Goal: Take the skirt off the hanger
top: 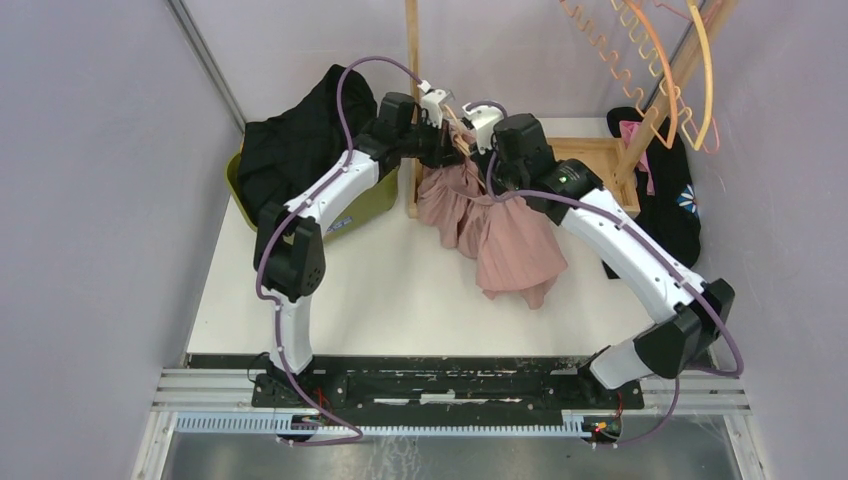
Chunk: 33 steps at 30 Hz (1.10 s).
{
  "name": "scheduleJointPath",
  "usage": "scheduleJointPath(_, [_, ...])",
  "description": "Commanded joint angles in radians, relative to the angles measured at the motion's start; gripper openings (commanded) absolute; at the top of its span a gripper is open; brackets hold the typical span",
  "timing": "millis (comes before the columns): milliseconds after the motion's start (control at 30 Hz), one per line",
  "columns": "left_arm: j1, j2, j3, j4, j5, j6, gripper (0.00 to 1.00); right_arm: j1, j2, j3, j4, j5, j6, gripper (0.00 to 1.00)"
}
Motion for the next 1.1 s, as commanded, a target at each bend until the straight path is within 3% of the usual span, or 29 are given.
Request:
scheduleJointPath(0, [-0.053, -0.011, 0.042, 0.012, 0.02, 0.004, 0.03, 0.003, 0.086, 0.064, 0.294, -0.059, 0.022, 0.01])
scheduleJointPath(167, [-0.063, -0.009, 0.034, 0.007, 0.016, 0.005, 0.03, -0.002, 0.175, 0.122, 0.325, -0.025, 0.036, 0.01])
scheduleJointPath(333, [-0.068, -0.038, 0.026, -0.025, 0.057, 0.024, 0.03, -0.008, 0.162, 0.131, 0.308, 0.036, 0.01, 0.01])
scheduleJointPath(433, [-0.076, -0.091, 0.021, -0.08, 0.113, 0.079, 0.18, -0.027, 0.147, 0.112, 0.308, 0.044, 0.002, 0.01])
scheduleJointPath(500, [-0.081, -0.13, 0.012, -0.117, 0.12, 0.118, 0.21, -0.039, 0.142, 0.107, 0.308, 0.043, 0.004, 0.01])
scheduleJointPath(567, [-0.081, -0.158, 0.009, -0.152, 0.105, 0.15, 0.37, -0.047, 0.136, 0.104, 0.306, 0.042, 0.004, 0.01])
scheduleJointPath(633, [-0.082, -0.178, 0.014, -0.18, 0.08, 0.181, 0.7, -0.054, 0.128, 0.097, 0.304, 0.039, 0.003, 0.01])
scheduleJointPath(700, [-0.081, -0.196, 0.042, -0.218, 0.06, 0.201, 0.94, -0.058, 0.121, 0.089, 0.302, 0.033, 0.007, 0.01])
scheduleJointPath(733, [-0.082, -0.206, 0.061, -0.233, 0.053, 0.207, 1.0, -0.058, 0.117, 0.083, 0.303, 0.031, 0.008, 0.01])
scheduleJointPath(933, [-0.084, -0.304, 0.024, -0.197, 0.087, 0.146, 0.99, -0.065, 0.104, 0.06, 0.309, 0.029, 0.011, 0.01])
scheduleJointPath(1067, [-0.105, -0.358, -0.029, -0.198, 0.138, 0.184, 0.99, -0.079, 0.104, 0.065, 0.308, 0.036, 0.001, 0.01])
